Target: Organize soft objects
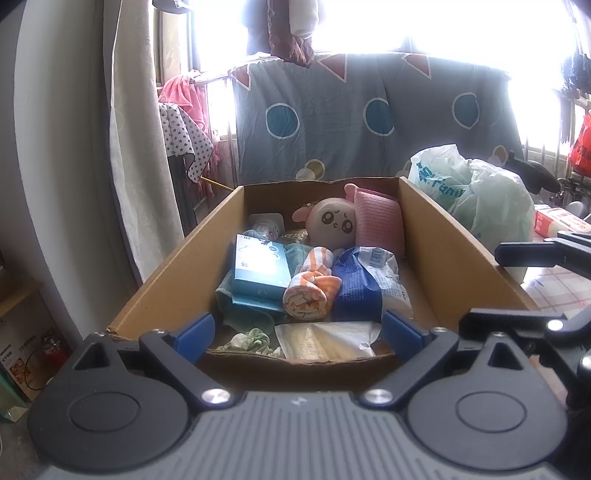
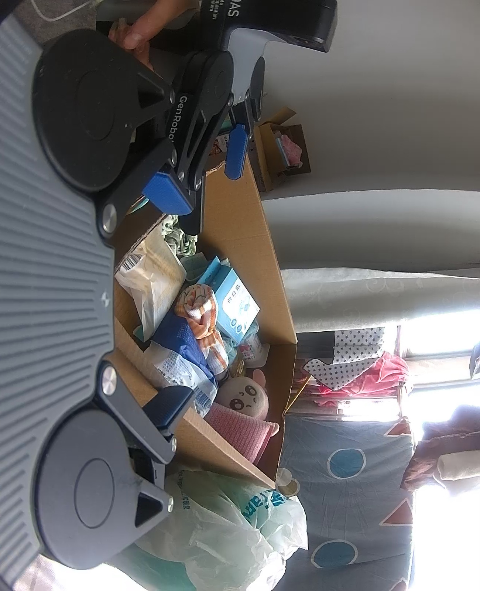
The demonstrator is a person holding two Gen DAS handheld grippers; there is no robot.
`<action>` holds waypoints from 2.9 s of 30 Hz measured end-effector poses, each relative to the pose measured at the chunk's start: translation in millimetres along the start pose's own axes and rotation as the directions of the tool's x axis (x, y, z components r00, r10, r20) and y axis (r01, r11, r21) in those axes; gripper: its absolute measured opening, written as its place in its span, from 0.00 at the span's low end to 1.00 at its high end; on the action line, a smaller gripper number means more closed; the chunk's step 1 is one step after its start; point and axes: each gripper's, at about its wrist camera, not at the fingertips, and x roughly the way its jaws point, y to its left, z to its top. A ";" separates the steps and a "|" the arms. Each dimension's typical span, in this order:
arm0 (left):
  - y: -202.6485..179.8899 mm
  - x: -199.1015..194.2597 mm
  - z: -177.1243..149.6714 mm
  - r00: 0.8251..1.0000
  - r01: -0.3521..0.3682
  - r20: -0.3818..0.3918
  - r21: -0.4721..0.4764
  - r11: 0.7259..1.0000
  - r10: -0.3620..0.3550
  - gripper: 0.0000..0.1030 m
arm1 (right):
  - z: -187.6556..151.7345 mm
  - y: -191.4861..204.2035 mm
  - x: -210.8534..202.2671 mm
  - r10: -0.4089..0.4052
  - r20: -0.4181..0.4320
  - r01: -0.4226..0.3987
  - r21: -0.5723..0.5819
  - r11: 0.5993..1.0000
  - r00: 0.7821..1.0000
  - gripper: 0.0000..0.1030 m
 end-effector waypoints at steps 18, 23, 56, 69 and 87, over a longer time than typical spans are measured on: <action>-0.1 -1.0 -0.5 1.000 -0.007 0.000 0.009 1.000 0.007 0.95 | -1.5 5.5 0.0 -0.034 -0.016 0.033 -0.047 0.998 0.999 0.99; -0.1 -0.7 0.3 1.000 -0.008 -0.005 0.004 1.000 0.008 0.96 | -1.7 5.4 -0.7 -0.029 -0.015 0.028 -0.043 0.999 0.999 0.99; -1.2 -1.7 -0.2 1.000 -0.026 -0.004 0.005 1.000 0.026 0.96 | -2.0 10.8 -1.1 -0.030 -0.019 0.029 -0.061 0.998 0.999 0.99; -1.9 -1.9 -0.8 1.000 -0.027 -0.007 -0.006 1.000 0.027 0.96 | -2.2 10.3 -0.9 -0.031 -0.020 0.030 -0.062 0.998 0.999 0.99; -2.3 -2.4 0.4 0.999 -0.034 -0.018 -0.009 0.999 0.034 0.97 | -2.2 9.7 -1.1 -0.030 -0.020 0.029 -0.061 0.998 0.999 0.99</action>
